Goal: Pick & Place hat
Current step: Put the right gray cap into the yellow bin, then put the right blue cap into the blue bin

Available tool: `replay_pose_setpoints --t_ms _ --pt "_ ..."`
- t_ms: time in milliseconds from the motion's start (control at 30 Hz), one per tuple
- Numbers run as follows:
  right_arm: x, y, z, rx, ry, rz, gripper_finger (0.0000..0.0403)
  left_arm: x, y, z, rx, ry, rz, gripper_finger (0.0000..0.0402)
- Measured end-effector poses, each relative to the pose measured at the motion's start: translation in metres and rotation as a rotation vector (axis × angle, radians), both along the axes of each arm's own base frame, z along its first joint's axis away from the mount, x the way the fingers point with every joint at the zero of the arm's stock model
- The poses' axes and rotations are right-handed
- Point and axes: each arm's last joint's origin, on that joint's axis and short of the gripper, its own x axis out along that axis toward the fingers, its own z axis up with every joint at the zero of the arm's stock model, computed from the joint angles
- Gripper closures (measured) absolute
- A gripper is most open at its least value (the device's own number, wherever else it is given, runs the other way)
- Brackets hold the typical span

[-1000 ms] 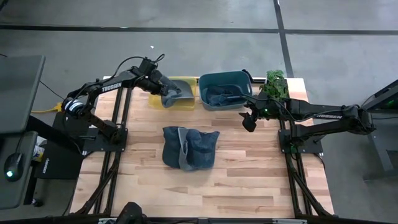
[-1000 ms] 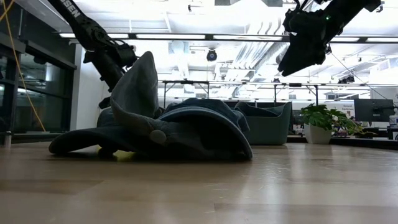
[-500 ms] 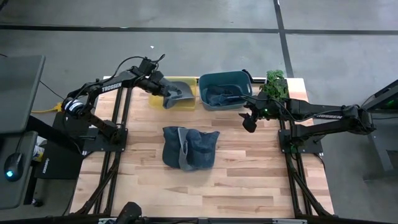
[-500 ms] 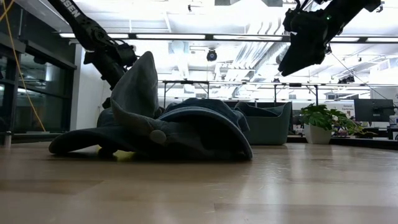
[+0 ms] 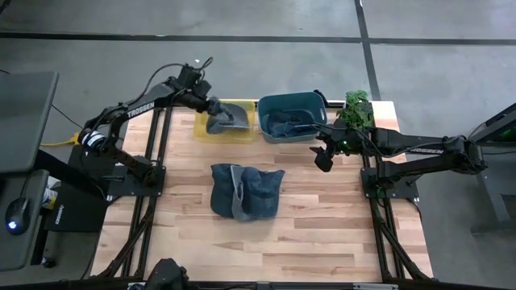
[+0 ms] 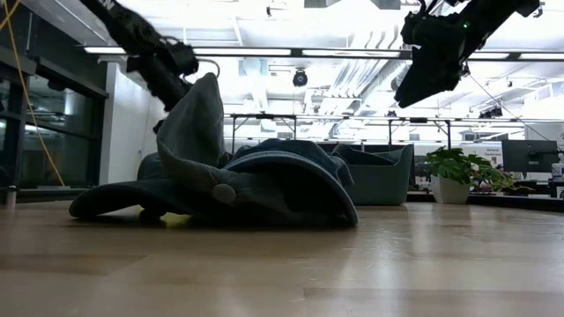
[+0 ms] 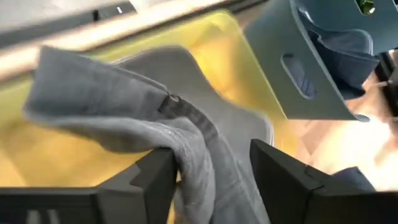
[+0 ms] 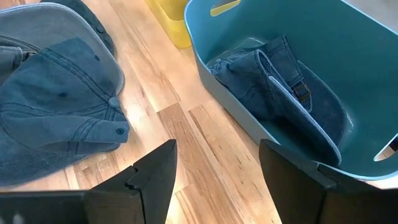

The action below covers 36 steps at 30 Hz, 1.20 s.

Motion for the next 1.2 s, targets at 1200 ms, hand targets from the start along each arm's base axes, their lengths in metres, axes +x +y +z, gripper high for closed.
replay_pose_setpoints --t_ms 1200 --pt "-0.007 0.005 -0.009 0.083 0.118 0.137 0.0181 0.036 -0.063 0.063 0.004 0.051 -0.235 0.0172"
